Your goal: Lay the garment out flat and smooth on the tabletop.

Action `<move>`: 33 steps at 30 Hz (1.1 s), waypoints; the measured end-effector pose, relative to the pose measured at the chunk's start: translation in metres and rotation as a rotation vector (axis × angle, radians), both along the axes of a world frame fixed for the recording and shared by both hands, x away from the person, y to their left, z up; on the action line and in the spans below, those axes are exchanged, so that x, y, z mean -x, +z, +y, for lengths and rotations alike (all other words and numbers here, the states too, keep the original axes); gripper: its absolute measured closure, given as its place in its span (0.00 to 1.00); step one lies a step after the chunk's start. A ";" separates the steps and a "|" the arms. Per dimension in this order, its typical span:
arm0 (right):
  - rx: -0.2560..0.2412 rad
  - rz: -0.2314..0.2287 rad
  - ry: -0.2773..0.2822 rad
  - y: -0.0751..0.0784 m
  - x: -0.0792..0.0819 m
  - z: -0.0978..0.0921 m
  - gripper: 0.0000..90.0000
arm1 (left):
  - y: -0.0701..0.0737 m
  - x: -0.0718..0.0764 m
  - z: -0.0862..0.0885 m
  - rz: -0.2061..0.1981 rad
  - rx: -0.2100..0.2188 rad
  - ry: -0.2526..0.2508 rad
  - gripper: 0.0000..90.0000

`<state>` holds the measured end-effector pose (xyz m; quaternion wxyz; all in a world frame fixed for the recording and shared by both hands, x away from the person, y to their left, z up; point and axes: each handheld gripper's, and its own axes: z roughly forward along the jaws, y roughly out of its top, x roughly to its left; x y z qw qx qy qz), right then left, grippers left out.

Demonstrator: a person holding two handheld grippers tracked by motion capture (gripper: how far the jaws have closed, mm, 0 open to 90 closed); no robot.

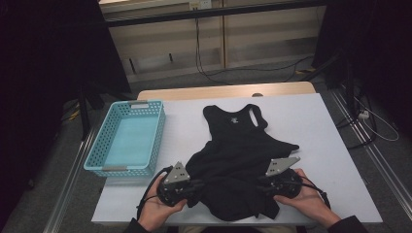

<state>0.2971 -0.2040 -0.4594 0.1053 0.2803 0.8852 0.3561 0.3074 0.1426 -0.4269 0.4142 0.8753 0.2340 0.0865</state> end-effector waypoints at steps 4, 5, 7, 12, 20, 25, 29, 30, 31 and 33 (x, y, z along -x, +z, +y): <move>0.022 0.001 -0.016 0.002 0.003 0.000 0.67 | -0.007 -0.003 0.012 0.022 -0.011 0.025 0.92; 0.031 -0.003 -0.020 0.002 0.005 -0.001 0.67 | -0.007 -0.004 0.014 0.018 -0.013 0.029 0.92; 0.039 -0.005 -0.026 0.002 0.007 -0.004 0.66 | -0.006 -0.004 0.016 0.023 -0.001 0.031 0.92; 0.042 0.007 -0.016 0.002 0.010 -0.004 0.84 | -0.004 -0.002 0.015 0.019 0.010 0.027 0.92; 0.085 0.002 -0.055 0.006 0.008 -0.013 1.00 | -0.003 -0.002 0.017 0.030 0.036 0.034 0.93; 0.108 -0.013 -0.129 0.007 0.004 -0.040 1.00 | -0.002 0.002 0.024 0.029 0.042 0.041 0.93; 0.150 -0.046 -0.189 0.008 -0.002 -0.056 1.00 | -0.001 0.003 0.024 0.018 0.044 0.043 0.94; 0.159 -0.047 -0.199 0.009 -0.004 -0.059 1.00 | -0.001 0.003 0.023 0.015 0.042 0.043 0.94; 0.171 -0.057 -0.219 0.009 -0.005 -0.063 1.00 | -0.001 0.003 0.022 0.015 0.047 0.041 0.94; 0.188 -0.070 -0.248 0.009 -0.010 -0.070 1.00 | -0.001 0.003 0.022 0.018 0.051 0.035 0.94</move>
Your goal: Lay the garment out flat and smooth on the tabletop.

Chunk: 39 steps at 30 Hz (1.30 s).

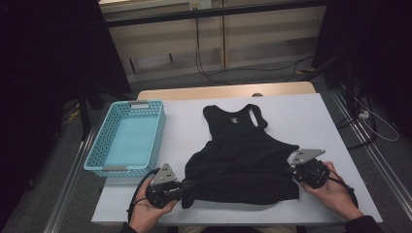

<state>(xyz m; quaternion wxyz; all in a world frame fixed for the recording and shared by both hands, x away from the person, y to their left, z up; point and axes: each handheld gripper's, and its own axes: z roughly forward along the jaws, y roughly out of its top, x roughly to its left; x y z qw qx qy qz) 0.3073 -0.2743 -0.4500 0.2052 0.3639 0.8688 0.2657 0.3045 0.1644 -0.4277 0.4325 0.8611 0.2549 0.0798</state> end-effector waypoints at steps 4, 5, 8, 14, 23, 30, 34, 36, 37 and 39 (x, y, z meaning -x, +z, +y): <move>0.019 -0.016 -0.063 0.001 -0.007 -0.015 1.00 | 0.001 0.001 0.002 0.011 0.024 0.001 0.94; 0.023 -0.018 -0.069 0.000 -0.008 -0.017 1.00 | 0.002 0.002 0.003 0.012 0.029 -0.002 0.94; 0.012 -0.024 -0.050 -0.001 -0.006 -0.020 1.00 | 0.003 0.007 0.008 0.017 0.055 0.004 0.88; -0.025 -0.026 -0.027 0.001 -0.002 -0.014 0.96 | 0.005 0.003 0.014 0.021 0.112 0.040 0.72; -0.143 -0.056 0.000 0.012 0.005 -0.010 0.83 | 0.005 0.001 0.008 0.011 0.108 0.057 0.66; -0.167 -0.072 0.056 0.017 0.017 0.008 0.78 | 0.001 -0.007 0.016 0.021 0.089 0.106 0.71; -0.196 -0.067 0.082 0.019 0.021 0.015 0.77 | -0.002 -0.004 0.006 0.042 0.050 0.066 0.68; -0.201 -0.064 0.097 0.020 0.023 0.018 0.77 | -0.005 0.000 -0.002 0.057 0.022 0.025 0.67; -0.201 -0.061 0.110 0.019 0.024 0.020 0.77 | -0.006 0.001 -0.005 0.059 0.013 0.011 0.67; -0.193 -0.047 0.126 0.018 0.026 0.022 0.76 | -0.009 0.004 -0.010 0.073 -0.010 -0.011 0.67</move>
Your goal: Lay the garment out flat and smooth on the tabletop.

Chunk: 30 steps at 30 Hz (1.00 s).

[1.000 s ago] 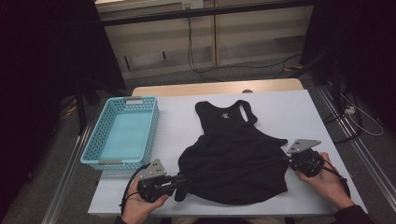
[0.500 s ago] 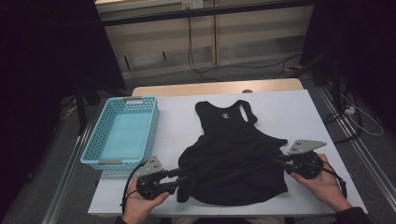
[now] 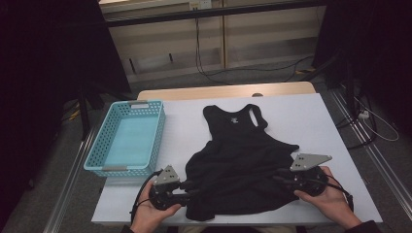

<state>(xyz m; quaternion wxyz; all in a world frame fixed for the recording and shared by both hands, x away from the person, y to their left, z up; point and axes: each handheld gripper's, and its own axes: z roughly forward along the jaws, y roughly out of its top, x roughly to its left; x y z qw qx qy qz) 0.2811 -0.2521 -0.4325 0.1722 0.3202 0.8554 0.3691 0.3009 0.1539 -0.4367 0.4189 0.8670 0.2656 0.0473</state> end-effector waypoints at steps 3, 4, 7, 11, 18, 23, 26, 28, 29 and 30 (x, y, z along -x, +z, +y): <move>0.023 0.017 0.001 -0.005 -0.001 0.001 0.75 | -0.004 0.000 -0.003 0.013 -0.030 0.000 0.67; 0.024 0.031 -0.007 -0.007 -0.001 0.001 0.75 | -0.004 0.000 -0.002 0.011 -0.030 0.009 0.66; 0.037 0.063 -0.006 -0.013 -0.003 0.001 0.73 | -0.002 -0.001 0.004 0.016 -0.008 0.034 0.62; 0.093 0.090 -0.011 -0.020 -0.004 0.004 0.70 | -0.006 -0.006 0.008 0.026 -0.025 0.077 0.58; 0.081 0.103 -0.040 -0.023 -0.006 -0.001 0.87 | -0.020 -0.011 -0.009 0.000 -0.124 0.045 0.54; 0.092 0.101 -0.053 -0.022 -0.007 -0.004 1.00 | -0.017 -0.006 -0.016 -0.045 -0.183 0.009 0.81; 0.141 0.072 -0.064 -0.020 -0.006 -0.002 1.00 | -0.016 -0.008 -0.015 -0.032 -0.192 0.011 0.93; 0.158 0.060 -0.081 -0.020 -0.008 -0.006 1.00 | -0.014 -0.008 -0.013 -0.079 -0.204 0.050 0.94; 0.161 0.055 -0.096 -0.019 -0.009 -0.009 1.00 | -0.011 -0.010 -0.010 -0.098 -0.196 0.068 0.94; 0.159 0.054 -0.114 -0.019 -0.012 -0.013 1.00 | -0.010 -0.012 -0.008 -0.091 -0.177 0.071 0.94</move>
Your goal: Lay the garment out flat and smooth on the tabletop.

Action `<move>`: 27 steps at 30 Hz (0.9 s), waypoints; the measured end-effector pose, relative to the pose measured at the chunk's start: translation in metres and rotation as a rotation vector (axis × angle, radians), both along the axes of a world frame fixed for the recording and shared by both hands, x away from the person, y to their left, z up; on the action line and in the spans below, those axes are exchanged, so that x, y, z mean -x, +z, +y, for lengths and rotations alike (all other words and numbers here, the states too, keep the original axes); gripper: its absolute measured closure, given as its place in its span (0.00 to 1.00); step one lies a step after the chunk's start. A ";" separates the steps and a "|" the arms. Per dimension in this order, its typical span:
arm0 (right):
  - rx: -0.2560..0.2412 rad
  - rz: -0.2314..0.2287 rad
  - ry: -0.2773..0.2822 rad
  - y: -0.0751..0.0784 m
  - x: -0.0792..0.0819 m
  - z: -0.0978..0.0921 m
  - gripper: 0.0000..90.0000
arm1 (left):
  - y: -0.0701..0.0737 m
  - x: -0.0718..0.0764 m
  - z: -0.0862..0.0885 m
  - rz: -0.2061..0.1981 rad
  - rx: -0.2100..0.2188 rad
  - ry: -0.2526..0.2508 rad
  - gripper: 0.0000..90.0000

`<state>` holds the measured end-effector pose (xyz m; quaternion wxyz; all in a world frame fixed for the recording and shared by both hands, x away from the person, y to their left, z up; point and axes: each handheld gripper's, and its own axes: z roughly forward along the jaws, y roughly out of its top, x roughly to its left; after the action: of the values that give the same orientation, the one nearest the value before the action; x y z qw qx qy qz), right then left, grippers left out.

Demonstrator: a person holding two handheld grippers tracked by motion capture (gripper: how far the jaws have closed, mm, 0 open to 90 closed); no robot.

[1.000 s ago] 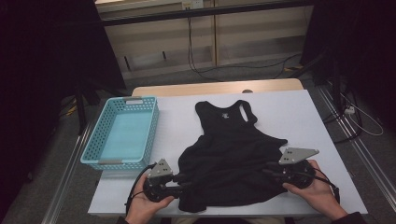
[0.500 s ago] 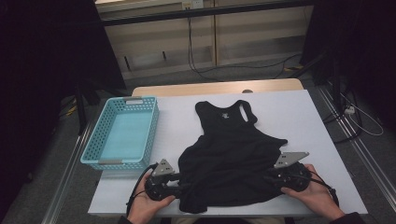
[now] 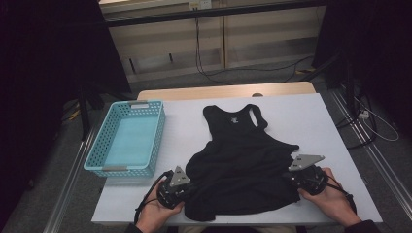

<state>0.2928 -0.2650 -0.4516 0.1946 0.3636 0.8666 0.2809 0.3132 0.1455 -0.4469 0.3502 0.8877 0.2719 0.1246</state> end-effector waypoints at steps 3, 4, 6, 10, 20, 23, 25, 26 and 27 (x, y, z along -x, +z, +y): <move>0.006 -0.020 -0.035 0.002 -0.006 -0.008 1.00 | 0.001 -0.011 0.003 -0.003 -0.003 0.034 0.94; 0.018 -0.032 -0.053 0.002 -0.009 -0.011 1.00 | 0.001 -0.015 0.003 -0.012 0.001 0.046 0.94; 0.000 -0.032 -0.083 0.001 -0.015 -0.018 1.00 | 0.001 -0.020 0.003 -0.016 -0.006 0.056 0.94; -0.041 -0.038 -0.092 0.001 -0.020 -0.023 1.00 | -0.001 -0.028 0.001 -0.010 -0.012 0.079 0.94; -0.122 -0.060 0.031 0.014 -0.002 0.001 0.82 | -0.006 -0.056 -0.005 -0.019 0.016 0.094 0.93; -0.114 -0.043 0.042 0.012 -0.001 0.002 0.77 | -0.004 -0.053 -0.002 -0.013 0.051 0.097 0.89; -0.119 -0.028 0.037 0.010 0.000 -0.001 0.75 | -0.001 -0.050 0.001 -0.006 0.077 0.095 0.82; -0.117 -0.024 0.030 0.009 0.002 -0.003 0.73 | -0.001 -0.049 0.001 -0.007 0.089 0.098 0.79; -0.118 -0.020 0.023 0.009 0.003 -0.004 0.71 | 0.000 -0.047 0.003 -0.003 0.101 0.102 0.76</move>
<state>0.2897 -0.2695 -0.4429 0.1781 0.3615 0.8507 0.3375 0.3602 0.1481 -0.4471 0.3882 0.8536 0.3221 0.1297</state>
